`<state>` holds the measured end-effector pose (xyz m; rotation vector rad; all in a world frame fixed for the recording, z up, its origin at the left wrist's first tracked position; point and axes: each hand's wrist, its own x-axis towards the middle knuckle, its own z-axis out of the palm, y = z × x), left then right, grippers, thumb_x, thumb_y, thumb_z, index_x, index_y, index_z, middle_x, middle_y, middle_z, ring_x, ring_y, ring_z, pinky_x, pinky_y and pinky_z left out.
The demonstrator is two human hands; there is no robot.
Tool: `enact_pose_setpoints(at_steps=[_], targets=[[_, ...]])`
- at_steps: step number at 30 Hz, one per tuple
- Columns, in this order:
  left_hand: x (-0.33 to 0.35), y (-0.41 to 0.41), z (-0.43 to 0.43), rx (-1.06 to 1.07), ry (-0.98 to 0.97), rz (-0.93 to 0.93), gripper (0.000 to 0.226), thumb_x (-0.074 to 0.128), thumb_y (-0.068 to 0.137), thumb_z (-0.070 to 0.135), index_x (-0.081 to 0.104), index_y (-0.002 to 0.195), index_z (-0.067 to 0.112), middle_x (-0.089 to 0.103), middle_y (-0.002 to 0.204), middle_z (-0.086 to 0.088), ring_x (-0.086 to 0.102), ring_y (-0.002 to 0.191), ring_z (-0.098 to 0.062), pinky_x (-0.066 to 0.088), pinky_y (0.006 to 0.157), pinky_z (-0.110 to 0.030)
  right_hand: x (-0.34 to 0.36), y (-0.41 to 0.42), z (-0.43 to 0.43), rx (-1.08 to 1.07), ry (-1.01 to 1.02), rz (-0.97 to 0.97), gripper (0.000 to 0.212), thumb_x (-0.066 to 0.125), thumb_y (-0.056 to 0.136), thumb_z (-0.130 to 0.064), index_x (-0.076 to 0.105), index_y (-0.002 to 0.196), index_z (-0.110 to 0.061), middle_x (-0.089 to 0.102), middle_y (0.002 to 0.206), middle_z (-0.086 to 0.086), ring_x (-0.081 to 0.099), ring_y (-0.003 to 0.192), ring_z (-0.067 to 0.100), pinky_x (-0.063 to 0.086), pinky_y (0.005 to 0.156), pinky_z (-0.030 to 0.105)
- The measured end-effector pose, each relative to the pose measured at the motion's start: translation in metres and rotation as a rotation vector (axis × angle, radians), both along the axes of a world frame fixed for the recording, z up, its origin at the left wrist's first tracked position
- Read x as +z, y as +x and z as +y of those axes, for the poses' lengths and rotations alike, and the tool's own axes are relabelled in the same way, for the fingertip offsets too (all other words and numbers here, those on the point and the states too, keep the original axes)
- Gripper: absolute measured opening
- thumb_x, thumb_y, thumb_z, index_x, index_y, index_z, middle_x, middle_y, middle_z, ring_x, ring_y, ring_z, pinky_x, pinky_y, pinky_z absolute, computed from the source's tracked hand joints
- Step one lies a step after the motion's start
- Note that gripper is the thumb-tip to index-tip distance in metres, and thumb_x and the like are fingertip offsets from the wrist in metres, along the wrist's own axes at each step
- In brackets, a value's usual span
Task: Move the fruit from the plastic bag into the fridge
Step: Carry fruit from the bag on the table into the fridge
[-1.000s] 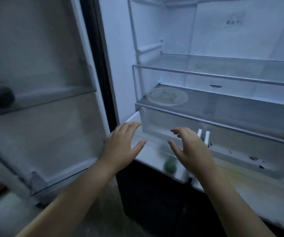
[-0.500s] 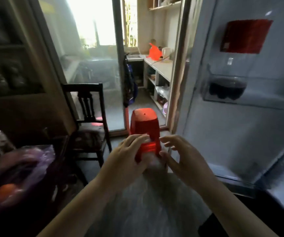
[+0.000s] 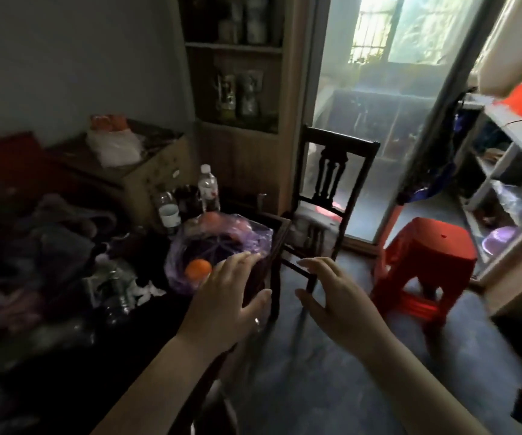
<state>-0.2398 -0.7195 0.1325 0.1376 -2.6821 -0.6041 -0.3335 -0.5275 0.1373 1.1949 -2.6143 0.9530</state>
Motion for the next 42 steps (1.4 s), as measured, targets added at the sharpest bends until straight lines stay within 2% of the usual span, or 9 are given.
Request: enact_pose_setpoints(at_steps=[3, 6, 10, 18, 23, 26, 33, 37, 42], targets=[[-0.016, 0.0, -0.02, 0.097, 0.029, -0.046, 0.065, 0.037, 0.085, 0.059, 0.039, 0.139, 0.022, 0.043, 0.14, 0.006, 0.037, 0.13, -0.011, 0.036, 0.103, -0.031, -0.017, -0.017, -0.027, 0.059, 0.024, -0.027, 0.043, 0.061, 0.088, -0.029, 0.05, 0.129, -0.023, 0.052, 0.127, -0.008, 0.051, 0.113, 0.009, 0.037, 0.089, 0.015], [-0.032, -0.009, -0.028, 0.183, 0.039, -0.083, 0.066, 0.036, 0.085, 0.059, 0.041, 0.138, 0.02, 0.044, 0.139, 0.004, 0.038, 0.13, -0.012, 0.035, 0.103, -0.029, -0.03, -0.039, -0.042, 0.137, 0.047, -0.079, 0.045, 0.061, 0.088, -0.028, 0.049, 0.132, -0.023, 0.05, 0.13, -0.008, 0.049, 0.118, 0.01, 0.037, 0.09, 0.016], [-0.045, -0.031, -0.03, 0.29, 0.074, -0.124, 0.061, 0.045, 0.088, 0.053, 0.039, 0.14, 0.02, 0.041, 0.141, 0.006, 0.037, 0.13, -0.01, 0.031, 0.101, -0.022, -0.039, -0.075, -0.047, 0.221, 0.069, -0.1, 0.045, 0.06, 0.088, -0.029, 0.049, 0.132, -0.023, 0.05, 0.13, -0.008, 0.05, 0.118, 0.011, 0.04, 0.09, 0.019], [-0.065, -0.081, -0.033, 0.536, 0.132, -0.118, 0.056, 0.055, 0.09, 0.041, 0.041, 0.138, 0.018, 0.043, 0.14, 0.006, 0.043, 0.126, -0.013, 0.039, 0.095, -0.025, -0.047, -0.161, -0.055, 0.335, 0.064, -0.103, 0.04, 0.055, 0.089, -0.035, 0.051, 0.127, -0.023, 0.054, 0.124, -0.008, 0.054, 0.112, 0.009, 0.049, 0.091, 0.029], [-0.079, -0.091, -0.035, 0.639, 0.139, -0.113, 0.055, 0.059, 0.089, 0.037, 0.044, 0.137, 0.015, 0.045, 0.138, 0.004, 0.047, 0.123, -0.019, 0.041, 0.09, -0.027, -0.067, -0.187, -0.082, 0.44, 0.11, -0.114, 0.04, 0.06, 0.089, -0.029, 0.052, 0.127, -0.022, 0.053, 0.128, -0.009, 0.053, 0.113, 0.008, 0.047, 0.086, 0.022], [-0.089, -0.095, -0.046, 0.692, 0.158, -0.142, 0.055, 0.057, 0.09, 0.037, 0.041, 0.138, 0.016, 0.042, 0.141, 0.004, 0.043, 0.126, -0.016, 0.036, 0.093, -0.022, -0.08, -0.19, -0.107, 0.511, 0.162, -0.145, 0.044, 0.06, 0.09, -0.029, 0.049, 0.132, -0.022, 0.049, 0.134, -0.009, 0.05, 0.119, 0.008, 0.045, 0.091, 0.022], [-0.132, -0.12, -0.101, 0.711, 0.158, -0.193, 0.053, 0.063, 0.086, 0.03, 0.048, 0.133, 0.01, 0.049, 0.135, -0.004, 0.048, 0.121, -0.025, 0.043, 0.094, -0.034, -0.113, -0.212, -0.179, 0.57, 0.283, -0.183, 0.05, 0.057, 0.087, -0.026, 0.047, 0.134, -0.016, 0.051, 0.134, 0.0, 0.052, 0.119, 0.019, 0.047, 0.092, 0.032], [-0.164, -0.142, -0.134, 0.708, 0.201, -0.24, 0.05, 0.066, 0.084, 0.025, 0.051, 0.129, 0.009, 0.051, 0.132, -0.006, 0.051, 0.118, -0.03, 0.047, 0.093, -0.044, -0.135, -0.233, -0.22, 0.564, 0.405, -0.189, 0.05, 0.056, 0.091, -0.018, 0.042, 0.139, -0.013, 0.045, 0.14, 0.002, 0.045, 0.126, 0.021, 0.036, 0.101, 0.029], [-0.197, -0.165, -0.16, 0.698, 0.211, -0.305, 0.049, 0.069, 0.082, 0.023, 0.054, 0.126, 0.008, 0.053, 0.128, -0.006, 0.051, 0.117, -0.027, 0.042, 0.096, -0.038, -0.168, -0.256, -0.267, 0.543, 0.619, -0.216, 0.05, 0.045, 0.096, -0.017, 0.032, 0.144, -0.009, 0.035, 0.147, 0.007, 0.037, 0.133, 0.025, 0.031, 0.105, 0.03]])
